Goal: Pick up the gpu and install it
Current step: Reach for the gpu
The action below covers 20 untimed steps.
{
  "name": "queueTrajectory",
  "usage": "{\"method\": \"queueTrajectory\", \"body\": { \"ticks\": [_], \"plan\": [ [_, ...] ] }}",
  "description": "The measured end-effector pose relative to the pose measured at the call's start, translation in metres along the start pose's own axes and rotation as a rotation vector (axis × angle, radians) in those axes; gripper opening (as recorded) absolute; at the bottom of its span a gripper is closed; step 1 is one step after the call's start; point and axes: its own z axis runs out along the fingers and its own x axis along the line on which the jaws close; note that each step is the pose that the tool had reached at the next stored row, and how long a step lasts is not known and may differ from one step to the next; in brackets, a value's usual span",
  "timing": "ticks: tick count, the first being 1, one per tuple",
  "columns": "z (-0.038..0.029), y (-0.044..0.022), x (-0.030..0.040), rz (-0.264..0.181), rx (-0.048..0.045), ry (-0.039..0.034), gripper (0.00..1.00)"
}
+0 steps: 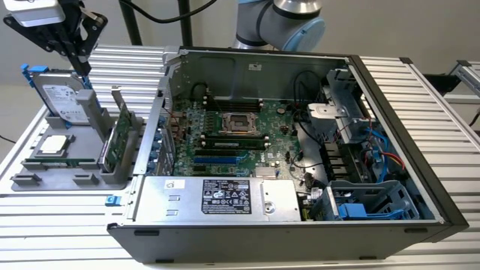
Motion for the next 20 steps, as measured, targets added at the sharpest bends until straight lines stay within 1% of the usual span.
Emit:
{"method": "queueTrajectory", "body": {
  "ticks": [9, 11, 20],
  "plan": [
    [0.0000, 0.0000, 0.0001, 0.000, 0.0000, 0.0000, 0.00],
    [0.0000, 0.0013, 0.0003, 0.000, 0.0103, -0.0005, 0.00],
    [0.0000, 0.0013, 0.0002, 0.000, 0.0098, -0.0005, 0.00]
  ]
}}
